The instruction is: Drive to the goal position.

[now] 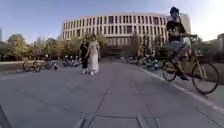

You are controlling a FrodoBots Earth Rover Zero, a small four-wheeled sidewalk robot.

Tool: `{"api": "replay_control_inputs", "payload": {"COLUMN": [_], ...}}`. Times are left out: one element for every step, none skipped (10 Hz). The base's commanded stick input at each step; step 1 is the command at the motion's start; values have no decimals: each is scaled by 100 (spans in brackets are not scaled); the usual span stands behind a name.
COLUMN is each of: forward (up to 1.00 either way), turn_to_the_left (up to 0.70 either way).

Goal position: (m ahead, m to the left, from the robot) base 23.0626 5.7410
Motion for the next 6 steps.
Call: {"api": "replay_control_inputs", "payload": {"forward": [60,60,60,60,60,60], "turn_to_the_left": [0,0,0,0,0,0]}}
